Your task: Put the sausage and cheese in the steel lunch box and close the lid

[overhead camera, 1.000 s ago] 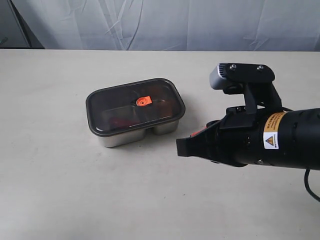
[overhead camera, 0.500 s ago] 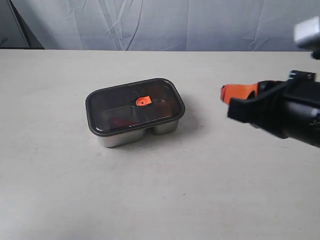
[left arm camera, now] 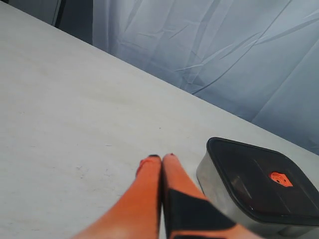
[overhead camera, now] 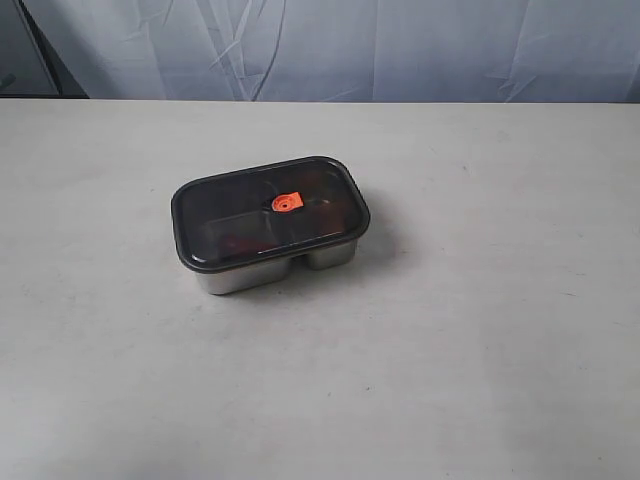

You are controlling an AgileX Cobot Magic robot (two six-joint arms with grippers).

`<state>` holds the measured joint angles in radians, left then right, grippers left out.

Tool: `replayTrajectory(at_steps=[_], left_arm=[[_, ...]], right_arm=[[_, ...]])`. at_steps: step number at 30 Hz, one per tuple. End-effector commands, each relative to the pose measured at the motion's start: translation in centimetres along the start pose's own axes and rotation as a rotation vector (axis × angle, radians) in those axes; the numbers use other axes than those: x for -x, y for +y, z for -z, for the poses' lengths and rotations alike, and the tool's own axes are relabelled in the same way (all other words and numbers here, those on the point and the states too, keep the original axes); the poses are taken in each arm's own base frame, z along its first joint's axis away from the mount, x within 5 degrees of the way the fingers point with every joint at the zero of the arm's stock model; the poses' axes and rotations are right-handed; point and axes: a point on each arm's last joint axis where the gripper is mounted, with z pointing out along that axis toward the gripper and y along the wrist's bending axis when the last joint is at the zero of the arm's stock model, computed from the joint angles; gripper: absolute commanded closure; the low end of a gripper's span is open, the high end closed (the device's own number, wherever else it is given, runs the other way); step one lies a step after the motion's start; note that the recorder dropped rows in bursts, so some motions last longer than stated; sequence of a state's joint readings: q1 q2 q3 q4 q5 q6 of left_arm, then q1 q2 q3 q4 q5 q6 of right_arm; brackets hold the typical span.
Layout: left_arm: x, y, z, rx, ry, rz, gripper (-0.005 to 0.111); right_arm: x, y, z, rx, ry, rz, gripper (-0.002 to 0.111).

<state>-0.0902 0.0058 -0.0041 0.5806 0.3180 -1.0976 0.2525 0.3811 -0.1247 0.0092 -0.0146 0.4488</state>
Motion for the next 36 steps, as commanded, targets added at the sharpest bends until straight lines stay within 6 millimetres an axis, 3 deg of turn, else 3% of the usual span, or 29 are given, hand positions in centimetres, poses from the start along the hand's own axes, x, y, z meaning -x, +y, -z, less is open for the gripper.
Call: replayTrajectory(at_steps=[1, 12, 36], left_arm=[[-0.1, 0.0, 0.0, -0.005, -0.005, -0.008, 0.107], [-0.1, 0.0, 0.0, -0.005, -0.005, -0.008, 0.107], [0.0, 0.0, 0.0, -0.002, -0.01, -0.024, 0.107]], right_arm=[[-2.5, -1.9, 1.8, -0.053, -0.089, -0.021, 0.109], [-3.8, -3.1, 3.3, -0.199, -0.042, -0.031, 0.109], [-3.9, -3.1, 3.3, -0.201, -0.038, -0.033, 0.109]])
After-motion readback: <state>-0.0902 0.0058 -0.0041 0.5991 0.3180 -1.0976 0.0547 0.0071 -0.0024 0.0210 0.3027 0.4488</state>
